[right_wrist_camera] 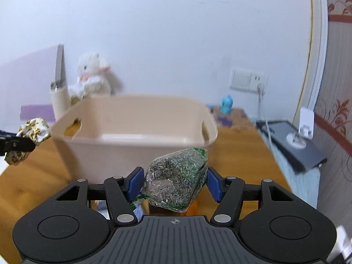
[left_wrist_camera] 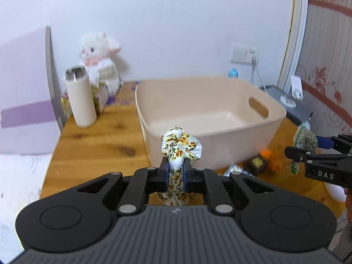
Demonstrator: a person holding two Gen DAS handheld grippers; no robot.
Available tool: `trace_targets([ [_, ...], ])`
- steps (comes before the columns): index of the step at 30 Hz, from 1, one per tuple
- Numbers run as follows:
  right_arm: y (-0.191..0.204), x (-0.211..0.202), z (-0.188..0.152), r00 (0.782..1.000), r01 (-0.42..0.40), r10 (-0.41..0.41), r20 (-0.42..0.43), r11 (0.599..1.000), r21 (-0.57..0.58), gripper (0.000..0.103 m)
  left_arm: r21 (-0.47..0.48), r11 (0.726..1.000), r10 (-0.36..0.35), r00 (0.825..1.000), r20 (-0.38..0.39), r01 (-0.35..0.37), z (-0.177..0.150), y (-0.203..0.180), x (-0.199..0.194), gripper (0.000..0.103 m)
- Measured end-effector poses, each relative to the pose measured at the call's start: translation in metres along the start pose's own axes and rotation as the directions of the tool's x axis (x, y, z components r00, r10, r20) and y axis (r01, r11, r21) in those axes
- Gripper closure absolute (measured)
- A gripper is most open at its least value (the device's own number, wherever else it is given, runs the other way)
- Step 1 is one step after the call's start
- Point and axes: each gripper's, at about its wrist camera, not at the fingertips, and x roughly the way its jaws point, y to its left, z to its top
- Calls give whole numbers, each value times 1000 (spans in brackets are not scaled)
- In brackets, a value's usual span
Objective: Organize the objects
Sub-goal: 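Lift both items over the basket and open both grippers to drop them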
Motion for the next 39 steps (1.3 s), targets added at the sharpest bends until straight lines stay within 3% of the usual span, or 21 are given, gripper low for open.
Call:
trace_targets([
  [5, -6, 5, 27, 998, 6, -6, 67, 1000, -1, 45, 3, 1000, 16, 999, 47, -16, 26, -6, 4, 89],
  [10, -12, 30, 48, 998, 0, -1, 68, 1000, 8, 45, 12, 999, 43, 997, 60, -44, 49, -18, 33, 89],
  [17, -15, 73, 54, 1000, 3, -3, -12, 1000, -3, 45, 19, 997, 81, 996, -23, -80, 61, -28, 95, 89],
  [21, -11, 93, 52, 998, -1, 0, -61, 1000, -21, 45, 39, 995, 93, 990, -108, -89, 56, -27, 131, 89],
  [25, -10, 105, 48, 995, 4, -7, -101, 1000, -31, 41, 60, 994, 96, 985, -144, -88, 46, -28, 145, 88],
  [26, -10, 106, 46, 994, 19, -23, -102, 999, -40, 36, 52, 995, 94, 985, -144, -88, 46, -26, 145, 86],
  [28, -10, 102, 44, 995, 27, -32, -94, 998, -50, 35, 44, 996, 86, 986, -141, -81, 46, -23, 141, 80],
  [33, -20, 86, 43, 998, -3, 3, -64, 1000, 3, 28, 34, 995, 99, 992, -72, -97, 50, -22, 115, 34],
  [39, -18, 57, 40, 999, 21, -22, -28, 1000, -21, 18, -2, 993, 116, 993, -22, -116, 50, -22, 79, 28],
])
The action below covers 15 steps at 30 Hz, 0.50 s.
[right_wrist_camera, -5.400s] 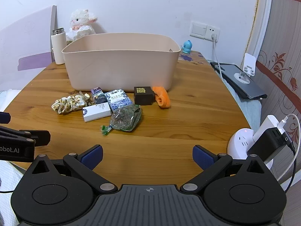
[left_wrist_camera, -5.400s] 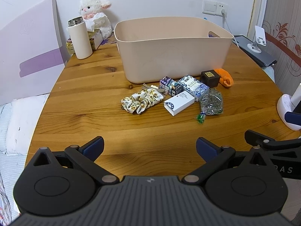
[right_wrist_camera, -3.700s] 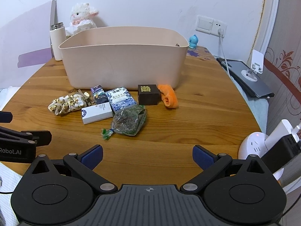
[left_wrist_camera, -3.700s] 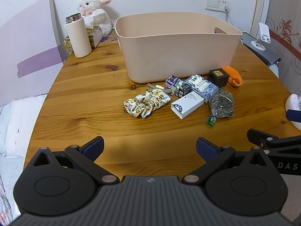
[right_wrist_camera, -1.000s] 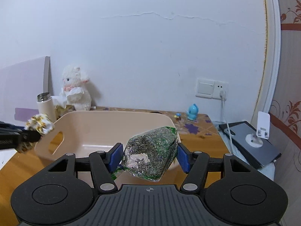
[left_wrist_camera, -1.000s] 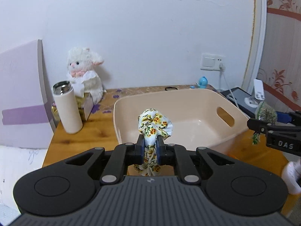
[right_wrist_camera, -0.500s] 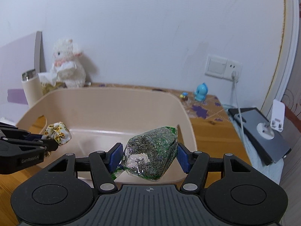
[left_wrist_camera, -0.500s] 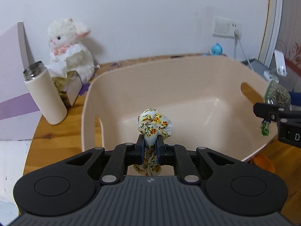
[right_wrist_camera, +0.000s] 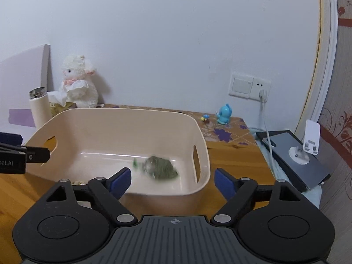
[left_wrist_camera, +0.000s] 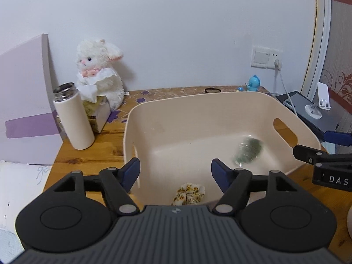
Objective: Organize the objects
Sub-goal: 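Lift both items over the basket and open both grippers to drop them, then grasp the wooden clip with left gripper while right gripper grasps orange plush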
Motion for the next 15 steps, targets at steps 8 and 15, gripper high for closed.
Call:
trace_targets([
  [8, -3, -27, -15, 1000, 1, -1, -5, 1000, -5, 15, 13, 1000, 0, 1000, 8, 0, -17, 4, -32, 22],
  [15, -2, -25, -36, 998, 4, -5, -65, 1000, -22, 15, 20, 1000, 0, 999, -41, 0, -40, 7, -37, 20],
])
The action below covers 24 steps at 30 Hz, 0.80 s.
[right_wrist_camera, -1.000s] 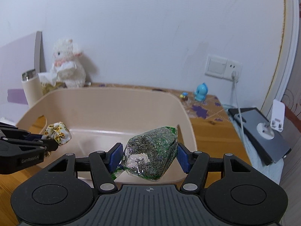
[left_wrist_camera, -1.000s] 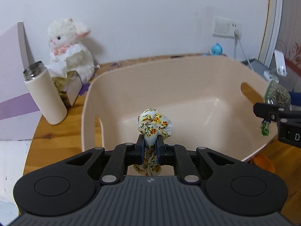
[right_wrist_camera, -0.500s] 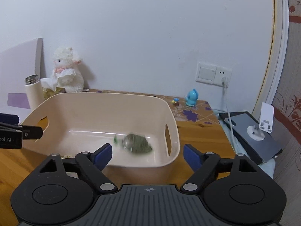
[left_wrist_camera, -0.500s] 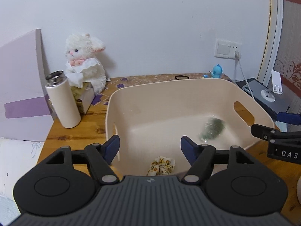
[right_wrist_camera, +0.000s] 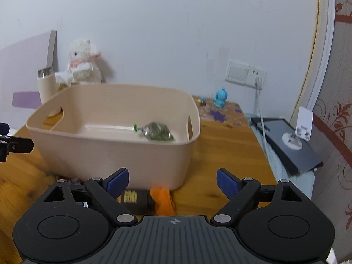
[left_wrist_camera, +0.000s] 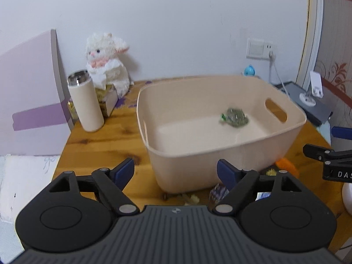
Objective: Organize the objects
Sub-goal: 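Grasp the wooden clip with left gripper while right gripper grasps orange plush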
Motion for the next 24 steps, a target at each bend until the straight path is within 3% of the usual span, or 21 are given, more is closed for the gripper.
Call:
trace_targets([
  [14, -2, 46, -35, 988, 25, -28, -151, 1000, -16, 15, -36, 999, -29, 979, -202, 22, -37, 1, 63, 20],
  [20, -3, 64, -43, 982, 26, -31, -185, 999, -28, 22, -66, 997, -60, 968, -244, 46, -41, -2, 84, 20],
  [22, -4, 67, -45, 982, 25, -29, -189, 999, -26, 25, -82, 996, -66, 964, -256, 46, -42, -2, 90, 22],
  [24, -5, 70, -47, 981, 23, -27, -193, 999, -24, 30, -94, 994, -76, 959, -272, 52, -43, -2, 96, 34],
])
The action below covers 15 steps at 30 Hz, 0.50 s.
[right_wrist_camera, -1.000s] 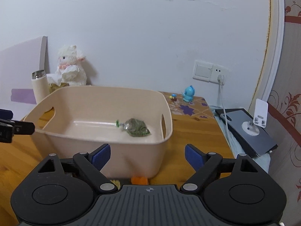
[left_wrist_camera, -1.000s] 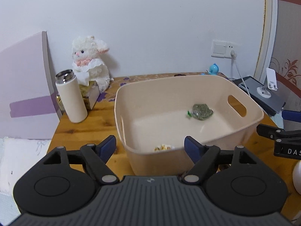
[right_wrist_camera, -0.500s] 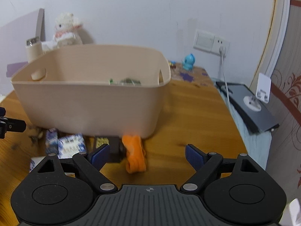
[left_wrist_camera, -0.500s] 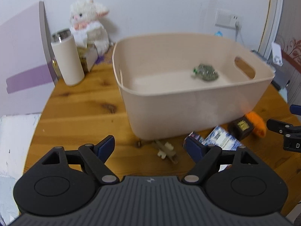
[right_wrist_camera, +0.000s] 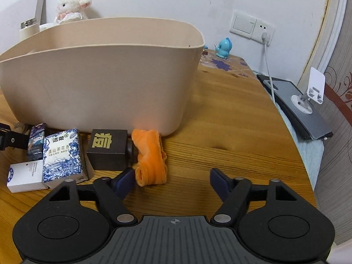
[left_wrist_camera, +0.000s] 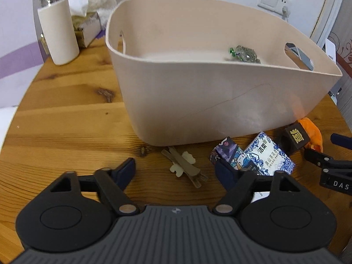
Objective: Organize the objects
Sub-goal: 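Grasp the wooden clip with left gripper while right gripper grasps orange plush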
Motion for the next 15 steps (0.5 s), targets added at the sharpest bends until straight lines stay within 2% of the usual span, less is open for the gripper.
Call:
trace_targets([
  [1, -1, 1, -1, 1000, -4, 4, 2, 1000, 2, 32, 7, 1000, 4, 1000, 3, -4, 0, -1, 1, 35],
  [3, -2, 2, -1, 1000, -17, 17, 6, 1000, 8, 40, 34, 999, 17, 1000, 10, -17, -1, -4, 1, 49],
  [4, -2, 2, -1, 1000, -25, 25, 7, 1000, 10, 47, 49, 999, 21, 1000, 11, -22, -1, -6, 0, 52],
  [5, -2, 2, -1, 999, -31, 31, 8, 999, 11, 57, 56, 998, 27, 1000, 13, -27, -1, -6, 0, 60],
  [6, -1, 2, -1, 999, -34, 34, 9, 999, 10, 62, 58, 998, 31, 999, 15, -32, -2, -6, -1, 67],
  [8, 2, 1, -1, 999, -40, 40, 9, 999, 4, 82, 53, 998, 21, 1000, 10, -22, -2, -4, -3, 75],
  [11, 6, 1, -3, 999, -37, 38, 14, 999, -12, 90, 68, 998, 15, 1000, 4, -15, -3, -4, -4, 77],
  [13, 8, -3, -5, 999, -41, 41, 17, 999, -10, 92, 84, 996, 20, 1000, 18, -21, -5, -5, -8, 81],
  [15, 6, -8, -6, 999, -46, 46, 22, 999, -1, 92, 91, 996, 23, 999, 24, -25, -6, -5, -12, 89],
])
